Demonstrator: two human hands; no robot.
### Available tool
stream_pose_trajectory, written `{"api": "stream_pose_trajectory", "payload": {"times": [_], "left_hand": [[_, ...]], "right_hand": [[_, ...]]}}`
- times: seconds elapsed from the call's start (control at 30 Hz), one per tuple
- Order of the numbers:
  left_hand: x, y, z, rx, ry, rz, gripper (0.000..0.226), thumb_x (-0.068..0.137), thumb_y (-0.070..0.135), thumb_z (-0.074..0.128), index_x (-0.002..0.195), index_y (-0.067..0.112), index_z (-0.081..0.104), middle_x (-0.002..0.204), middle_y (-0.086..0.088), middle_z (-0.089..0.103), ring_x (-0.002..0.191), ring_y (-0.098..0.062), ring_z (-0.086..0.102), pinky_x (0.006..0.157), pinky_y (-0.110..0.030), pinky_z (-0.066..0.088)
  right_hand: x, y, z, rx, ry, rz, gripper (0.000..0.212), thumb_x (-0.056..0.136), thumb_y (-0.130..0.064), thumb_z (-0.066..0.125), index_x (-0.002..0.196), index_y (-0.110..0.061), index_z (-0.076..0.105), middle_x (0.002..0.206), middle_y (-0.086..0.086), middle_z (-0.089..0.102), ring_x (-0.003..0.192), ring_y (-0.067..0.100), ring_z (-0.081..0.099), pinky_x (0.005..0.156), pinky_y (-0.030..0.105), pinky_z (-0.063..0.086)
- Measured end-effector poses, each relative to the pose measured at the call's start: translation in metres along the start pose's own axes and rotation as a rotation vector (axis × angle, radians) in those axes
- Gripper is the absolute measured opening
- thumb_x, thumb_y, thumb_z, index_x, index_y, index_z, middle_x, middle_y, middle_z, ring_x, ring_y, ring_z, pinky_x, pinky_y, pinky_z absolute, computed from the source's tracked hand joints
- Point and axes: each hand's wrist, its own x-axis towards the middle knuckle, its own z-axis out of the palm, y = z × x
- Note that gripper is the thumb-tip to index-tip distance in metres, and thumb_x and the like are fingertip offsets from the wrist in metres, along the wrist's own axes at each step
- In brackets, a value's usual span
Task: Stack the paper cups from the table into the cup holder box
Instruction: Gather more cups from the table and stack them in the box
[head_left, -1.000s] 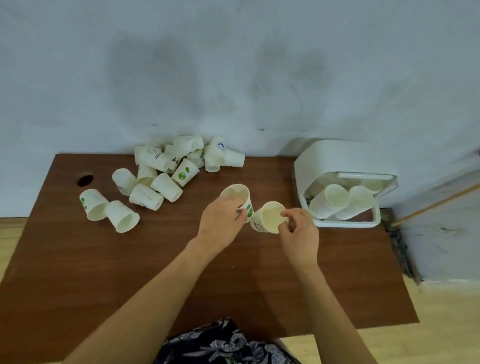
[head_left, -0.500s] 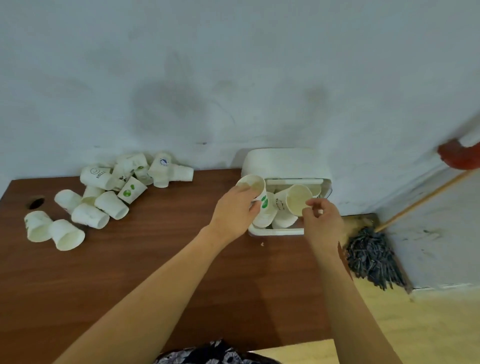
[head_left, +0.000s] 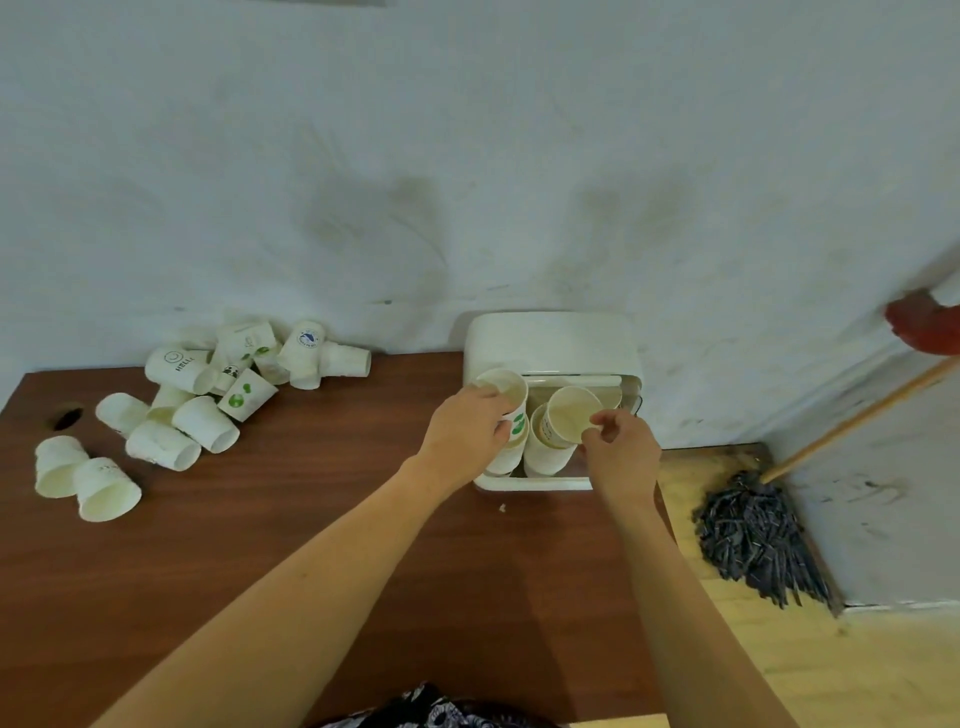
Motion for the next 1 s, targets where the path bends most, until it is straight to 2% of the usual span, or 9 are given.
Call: {"api": "stream_pose_trajectory", "payload": {"times": [0.13,0.27,0.4,0.57,0.67,0.73,0.87,1.0], "left_hand": [[0.005,0.004,0.006,0.045,-0.04,-0.005,0.021,0.094,0.026,0.05,0.102,0.016,0.067,0.098,0.001,0.063,0.098,-0.02,0.053,0.076,-0.037,0.05],[0.009,0.002,0.015,0.031,-0.051,-0.014,0.017,0.094,0.024,0.051,0.093,0.018,0.067,0.091,0.003,0.062,0.091,-0.018,0.052,0.071,-0.035,0.049],[0.008,0.0,0.024,0.006,-0.054,-0.003,0.015,0.093,0.022,0.053,0.093,0.019,0.069,0.095,0.004,0.065,0.09,-0.016,0.053,0.071,-0.031,0.049],[-0.005,-0.013,0.02,-0.079,0.015,-0.068,0.015,0.092,0.025,0.056,0.099,0.02,0.069,0.098,0.007,0.064,0.092,-0.014,0.053,0.075,-0.03,0.05],[-0.02,-0.034,0.008,-0.08,0.054,-0.123,0.015,0.093,0.03,0.055,0.1,0.023,0.066,0.093,0.01,0.061,0.088,-0.011,0.052,0.073,-0.028,0.049],[-0.035,-0.055,-0.001,-0.054,0.047,-0.165,0.015,0.093,0.033,0.054,0.103,0.026,0.064,0.095,0.01,0.059,0.089,-0.01,0.052,0.074,-0.028,0.049],[-0.075,-0.107,-0.019,-0.051,0.037,-0.241,0.019,0.093,0.036,0.055,0.108,0.027,0.062,0.099,0.01,0.059,0.093,-0.01,0.054,0.077,-0.029,0.049],[-0.124,-0.171,-0.04,-0.043,0.051,-0.309,0.021,0.094,0.035,0.055,0.112,0.027,0.061,0.102,0.01,0.059,0.093,-0.01,0.054,0.076,-0.027,0.047]], "right_hand": [[0.005,0.003,0.005,-0.115,-0.063,-0.041,0.024,0.086,-0.021,0.061,0.109,-0.017,0.067,0.113,0.002,0.055,0.076,0.012,0.056,0.075,0.029,0.041],[0.003,0.01,0.012,-0.223,-0.103,-0.186,0.025,0.087,-0.026,0.06,0.109,-0.022,0.069,0.116,-0.004,0.054,0.09,0.017,0.059,0.069,0.029,0.046],[0.004,0.019,0.022,-0.33,-0.231,-0.28,0.027,0.093,-0.028,0.056,0.114,-0.019,0.07,0.12,-0.002,0.06,0.105,0.019,0.055,0.082,0.032,0.048],[-0.001,0.018,0.028,-0.413,-0.271,-0.261,0.027,0.095,-0.025,0.055,0.116,-0.016,0.07,0.123,0.001,0.062,0.115,0.021,0.049,0.092,0.034,0.045],[-0.015,0.001,0.034,-0.343,-0.131,-0.262,0.027,0.094,-0.023,0.057,0.117,-0.015,0.068,0.125,0.002,0.061,0.114,0.022,0.05,0.089,0.036,0.047],[-0.028,-0.014,0.044,-0.283,-0.095,-0.293,0.025,0.094,-0.022,0.057,0.114,-0.015,0.068,0.12,0.001,0.063,0.111,0.021,0.05,0.085,0.034,0.046],[-0.064,-0.04,0.084,-0.218,-0.183,-0.334,0.019,0.094,-0.026,0.056,0.107,-0.018,0.068,0.11,-0.003,0.062,0.103,0.019,0.052,0.081,0.037,0.05],[-0.108,-0.064,0.147,-0.236,-0.296,-0.382,0.016,0.096,-0.029,0.056,0.105,-0.022,0.067,0.106,-0.007,0.062,0.1,0.014,0.055,0.083,0.03,0.048]]}}
